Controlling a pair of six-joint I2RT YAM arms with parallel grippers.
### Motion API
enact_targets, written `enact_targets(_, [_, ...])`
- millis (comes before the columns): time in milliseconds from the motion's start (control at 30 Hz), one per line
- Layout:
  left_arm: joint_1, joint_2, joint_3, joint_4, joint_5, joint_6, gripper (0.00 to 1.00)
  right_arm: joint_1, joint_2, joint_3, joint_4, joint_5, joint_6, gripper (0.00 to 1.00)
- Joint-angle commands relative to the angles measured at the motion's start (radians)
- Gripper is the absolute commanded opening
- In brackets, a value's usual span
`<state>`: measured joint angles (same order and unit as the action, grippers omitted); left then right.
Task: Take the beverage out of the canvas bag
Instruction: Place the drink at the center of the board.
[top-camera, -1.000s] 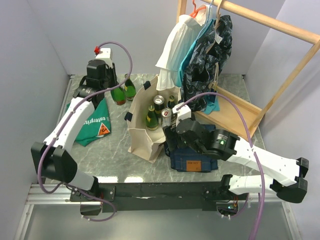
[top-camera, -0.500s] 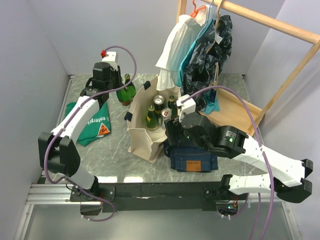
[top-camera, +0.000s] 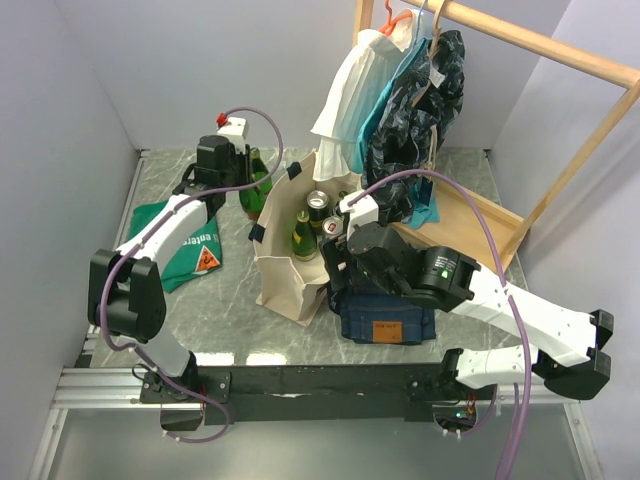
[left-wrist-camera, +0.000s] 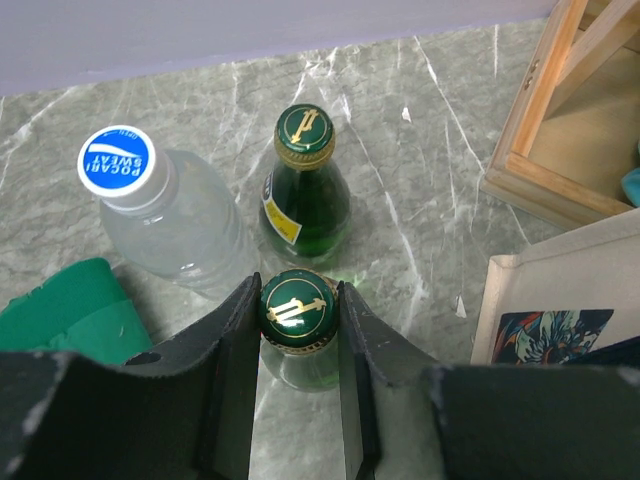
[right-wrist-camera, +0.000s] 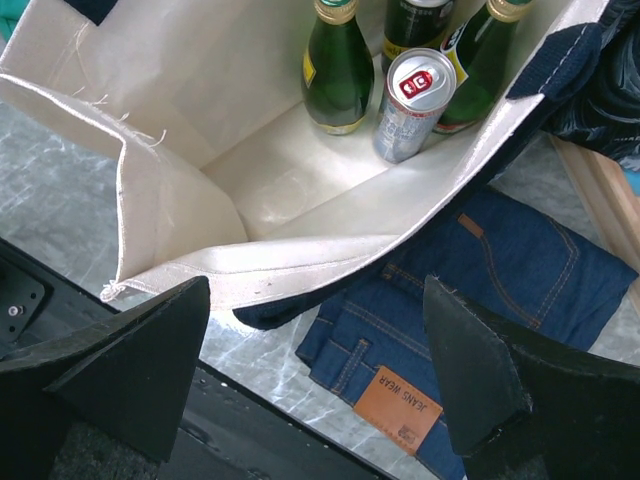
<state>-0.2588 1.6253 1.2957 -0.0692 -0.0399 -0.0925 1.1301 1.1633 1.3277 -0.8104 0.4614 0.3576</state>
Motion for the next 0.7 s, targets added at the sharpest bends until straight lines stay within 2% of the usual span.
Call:
enact_targets(0, [-0.017, -0.021, 0.042, 0.21, 0.044, 0.005, 0.01, 0.007, 0.003, 0.045, 0.0, 0.006, 0.001, 0.93])
enact_targets(367, [-0.049, -0.002, 0.039, 0.221, 0.043, 0.04, 0.01, 0.008, -0.01, 0.027, 0.008, 0.003, 0.014, 0.93])
enact_targets(667, [-0.077, 0.045, 0.056, 0.229, -0.041, 0.073, 0.01, 0.013, -0.01, 0.022, 0.008, 0.01, 0.018, 0.93])
